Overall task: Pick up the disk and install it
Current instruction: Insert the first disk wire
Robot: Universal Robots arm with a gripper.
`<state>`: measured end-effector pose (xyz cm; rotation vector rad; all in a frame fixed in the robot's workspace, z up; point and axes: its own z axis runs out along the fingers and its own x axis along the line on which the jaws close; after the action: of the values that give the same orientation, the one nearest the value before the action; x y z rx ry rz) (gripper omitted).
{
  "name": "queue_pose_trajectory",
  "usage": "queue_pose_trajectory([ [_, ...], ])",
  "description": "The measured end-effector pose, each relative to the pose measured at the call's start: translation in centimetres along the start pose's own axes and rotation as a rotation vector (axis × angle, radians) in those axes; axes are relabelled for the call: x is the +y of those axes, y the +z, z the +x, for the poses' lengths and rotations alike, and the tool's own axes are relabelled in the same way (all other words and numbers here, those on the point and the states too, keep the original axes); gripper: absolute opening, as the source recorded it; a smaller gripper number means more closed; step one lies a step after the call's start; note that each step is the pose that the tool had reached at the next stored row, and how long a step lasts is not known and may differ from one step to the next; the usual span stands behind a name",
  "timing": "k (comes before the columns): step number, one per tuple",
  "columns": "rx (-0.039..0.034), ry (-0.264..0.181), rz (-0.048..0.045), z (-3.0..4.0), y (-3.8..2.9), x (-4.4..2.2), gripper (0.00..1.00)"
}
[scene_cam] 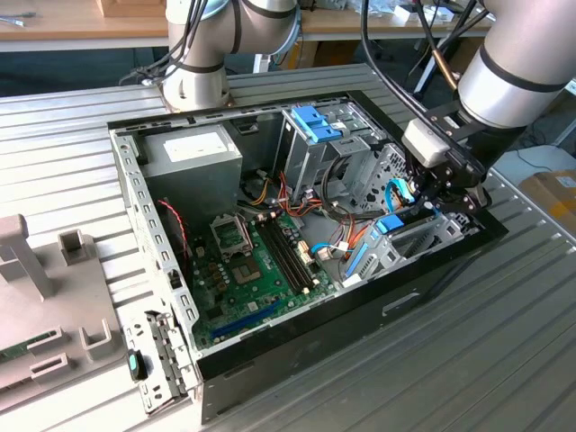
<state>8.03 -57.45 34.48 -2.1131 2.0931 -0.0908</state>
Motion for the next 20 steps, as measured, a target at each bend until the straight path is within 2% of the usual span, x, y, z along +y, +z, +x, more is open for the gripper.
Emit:
queue_pose_trajectory([
  [5, 0.0048, 0.031, 0.0022, -0.01, -0.03, 0.04, 0.16],
  [12, 0.0071, 0.058, 0.0043, -0.04, -0.17, 0.09, 0.16],
  [20, 0.0059, 0.050, 0.0036, -0.23, -0.16, 0.09, 0.16],
])
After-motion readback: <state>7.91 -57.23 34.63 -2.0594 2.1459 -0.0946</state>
